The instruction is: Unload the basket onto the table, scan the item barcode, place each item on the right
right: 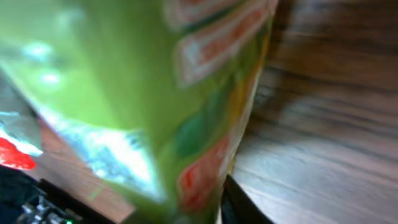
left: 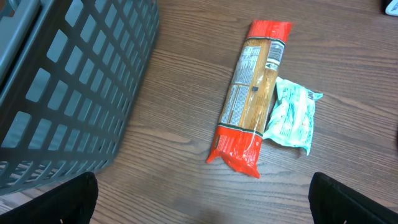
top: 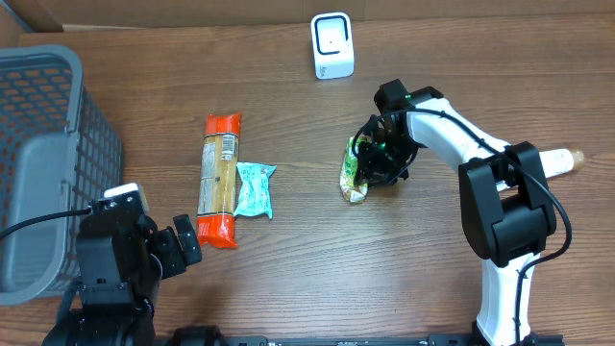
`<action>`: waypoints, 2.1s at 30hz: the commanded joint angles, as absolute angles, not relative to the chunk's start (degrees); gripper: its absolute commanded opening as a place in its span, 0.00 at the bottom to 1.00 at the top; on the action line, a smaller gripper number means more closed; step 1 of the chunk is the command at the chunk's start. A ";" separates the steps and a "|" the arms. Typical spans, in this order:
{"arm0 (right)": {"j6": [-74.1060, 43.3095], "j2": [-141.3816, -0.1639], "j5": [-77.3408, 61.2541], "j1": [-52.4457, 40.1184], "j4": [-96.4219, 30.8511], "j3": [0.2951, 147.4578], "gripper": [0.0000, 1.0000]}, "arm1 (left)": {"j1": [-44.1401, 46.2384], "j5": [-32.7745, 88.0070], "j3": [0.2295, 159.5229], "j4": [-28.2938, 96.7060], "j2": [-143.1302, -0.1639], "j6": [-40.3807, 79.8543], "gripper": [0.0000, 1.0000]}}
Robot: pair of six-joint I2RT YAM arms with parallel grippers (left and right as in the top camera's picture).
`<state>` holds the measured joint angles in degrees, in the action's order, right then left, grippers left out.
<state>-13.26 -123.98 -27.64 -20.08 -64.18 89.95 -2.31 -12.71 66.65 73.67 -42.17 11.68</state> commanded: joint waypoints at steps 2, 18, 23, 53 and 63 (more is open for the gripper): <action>-13.69 -118.39 -19.55 -21.10 -66.04 94.59 0.13 | -2.61 -13.65 66.46 73.47 -41.98 12.25 1.00; -19.59 -116.99 21.85 -44.42 -67.33 93.91 0.34 | -2.61 -13.65 66.46 73.47 -41.98 12.25 1.00; -21.74 -118.80 17.67 -48.03 -65.41 93.91 0.40 | -2.61 -13.65 66.46 73.47 -41.98 12.25 1.00; 2.44 -117.54 -30.94 -21.45 -65.54 87.90 0.98 | -2.61 -13.65 66.46 73.47 -41.98 12.25 0.99; -3.75 -118.98 -36.14 -22.92 -55.00 80.90 0.79 | -2.61 -13.65 66.46 73.47 -41.98 12.25 1.00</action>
<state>-0.97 -118.17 -33.85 -23.11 -56.01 81.25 -2.31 -12.71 66.65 73.67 -42.17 11.68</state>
